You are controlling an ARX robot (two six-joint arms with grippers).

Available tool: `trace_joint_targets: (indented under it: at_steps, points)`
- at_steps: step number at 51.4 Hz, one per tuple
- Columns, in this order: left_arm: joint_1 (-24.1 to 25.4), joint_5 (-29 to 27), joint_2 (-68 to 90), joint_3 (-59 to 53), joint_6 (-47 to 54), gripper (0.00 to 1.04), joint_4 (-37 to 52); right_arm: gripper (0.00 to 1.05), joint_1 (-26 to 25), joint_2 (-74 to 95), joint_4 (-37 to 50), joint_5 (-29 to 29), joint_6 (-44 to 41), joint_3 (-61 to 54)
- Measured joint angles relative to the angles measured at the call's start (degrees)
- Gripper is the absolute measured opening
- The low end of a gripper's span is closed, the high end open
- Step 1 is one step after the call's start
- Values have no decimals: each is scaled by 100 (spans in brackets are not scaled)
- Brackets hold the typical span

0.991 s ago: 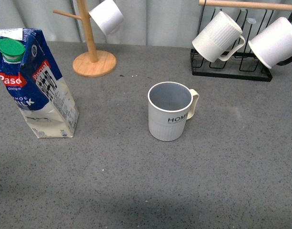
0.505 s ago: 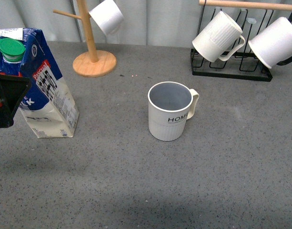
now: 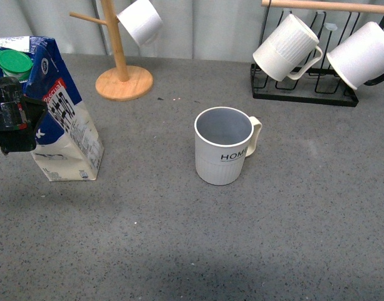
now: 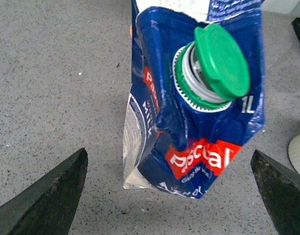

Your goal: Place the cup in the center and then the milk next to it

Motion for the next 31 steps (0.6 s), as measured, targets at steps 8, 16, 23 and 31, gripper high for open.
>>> trace_joint_targets:
  at_steps: [8, 16, 23, 31]
  points:
    - [94, -20, 273, 188, 24, 98, 20, 95, 0, 0, 0, 0, 0, 0]
    - [164, -4, 448, 330, 61, 98, 33, 95, 0, 0, 0, 0, 0, 0]
    - [177, 20, 581, 431, 52, 98, 48, 95, 0, 0, 0, 0, 2, 0]
    - [175, -20, 686, 533, -13, 91, 61, 95, 0, 0, 0, 0, 0, 0]
